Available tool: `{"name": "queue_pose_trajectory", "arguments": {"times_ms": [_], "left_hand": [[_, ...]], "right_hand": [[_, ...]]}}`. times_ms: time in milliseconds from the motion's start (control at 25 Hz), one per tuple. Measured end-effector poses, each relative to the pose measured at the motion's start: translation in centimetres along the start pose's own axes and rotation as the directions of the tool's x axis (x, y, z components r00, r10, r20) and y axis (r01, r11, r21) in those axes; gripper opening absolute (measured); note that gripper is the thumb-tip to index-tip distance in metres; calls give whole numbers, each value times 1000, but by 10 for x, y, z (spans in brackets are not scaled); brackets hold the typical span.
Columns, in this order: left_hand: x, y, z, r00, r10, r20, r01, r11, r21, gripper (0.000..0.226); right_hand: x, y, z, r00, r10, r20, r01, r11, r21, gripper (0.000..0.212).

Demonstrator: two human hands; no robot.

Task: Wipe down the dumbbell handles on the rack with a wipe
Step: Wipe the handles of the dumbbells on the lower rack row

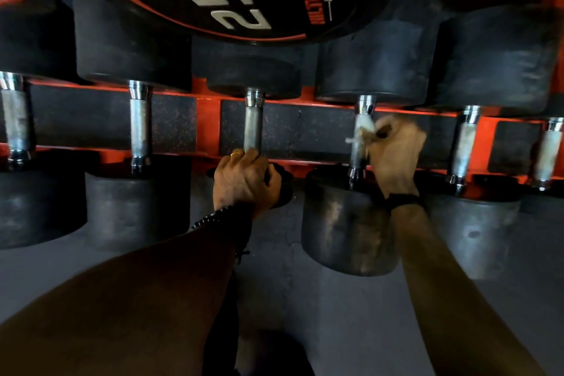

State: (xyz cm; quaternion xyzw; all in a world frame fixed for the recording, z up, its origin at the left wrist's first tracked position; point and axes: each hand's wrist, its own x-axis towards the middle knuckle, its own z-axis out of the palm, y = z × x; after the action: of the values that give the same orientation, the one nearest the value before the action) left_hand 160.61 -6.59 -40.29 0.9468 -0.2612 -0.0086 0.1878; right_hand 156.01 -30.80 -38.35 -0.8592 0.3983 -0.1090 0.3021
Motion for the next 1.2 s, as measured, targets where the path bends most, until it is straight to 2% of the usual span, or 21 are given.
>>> {"name": "queue_pose_trajectory", "arguments": {"times_ms": [120, 200, 240, 360, 440, 560, 600, 640, 720, 760, 800, 880, 960, 1000, 1080, 1120, 1160, 1200], "left_hand": [[-1, 1, 0, 1000, -6, -15, 6, 1000, -15, 26], [1, 1, 0, 1000, -8, -10, 8, 1000, -15, 26], [0, 1, 0, 1000, -2, -8, 2, 1000, -15, 26], [0, 1, 0, 1000, -3, -2, 3, 1000, -6, 24], [0, 0, 0, 1000, -9, -6, 9, 1000, -13, 23], [-1, 1, 0, 1000, -19, -2, 19, 1000, -20, 22], [0, 1, 0, 1000, -21, 0, 21, 999, -24, 22], [0, 0, 0, 1000, -17, 4, 17, 999, -27, 22], [-1, 2, -1, 1000, -9, -1, 9, 1000, -20, 22], [-1, 3, -1, 1000, -13, -2, 13, 1000, -16, 23], [0, 3, -1, 1000, -16, 3, 16, 1000, -16, 23], [0, 2, -1, 1000, -15, 8, 16, 1000, -24, 22], [0, 1, -1, 1000, -28, 14, 28, 1000, -14, 22], [0, 1, -1, 999, -28, 18, 28, 1000, -15, 22], [-1, 2, -2, 1000, -15, 16, 15, 1000, -10, 22], [-1, 2, -1, 1000, -16, 8, 16, 1000, -6, 22], [0, 2, -1, 1000, -21, 14, 21, 1000, -8, 22], [1, 2, 0, 1000, -21, 19, 21, 1000, -15, 22]], "right_hand": [[-27, 14, -12, 975, 13, 221, -4, 999, -44, 21], [-18, 10, -13, 963, -52, 265, 52, 999, 7, 11], [-9, 5, -10, 971, -86, 223, 83, 996, 23, 2], [17, -9, 1, 993, -119, 5, 118, 991, 70, 12], [7, 0, -2, 994, -111, 15, 111, 994, 20, 5], [-25, 23, -10, 985, -68, 156, 93, 984, -155, 10], [-27, 27, -7, 990, -32, 140, 55, 985, -164, 6], [-20, 26, -3, 995, 3, 96, 12, 989, -148, 10], [10, 11, 5, 997, 57, -59, -56, 998, 17, 17], [23, 8, 7, 995, 65, -79, -57, 993, 100, 16], [26, 11, 7, 998, 45, -47, -38, 990, 132, 16], [6, 29, 3, 995, 3, 105, 3, 998, -55, 7], [-23, 44, 0, 985, -52, 165, 78, 985, -151, 16], [-20, 39, 0, 988, -21, 151, 38, 993, -114, 16], [12, 21, 8, 997, 72, 29, -72, 997, 25, 3], [31, 16, 13, 995, 97, -21, -95, 990, 100, 4], [41, 20, 17, 994, 105, -40, -100, 987, 122, 8], [35, 28, 19, 996, 76, -44, -73, 995, 75, 11]]}}
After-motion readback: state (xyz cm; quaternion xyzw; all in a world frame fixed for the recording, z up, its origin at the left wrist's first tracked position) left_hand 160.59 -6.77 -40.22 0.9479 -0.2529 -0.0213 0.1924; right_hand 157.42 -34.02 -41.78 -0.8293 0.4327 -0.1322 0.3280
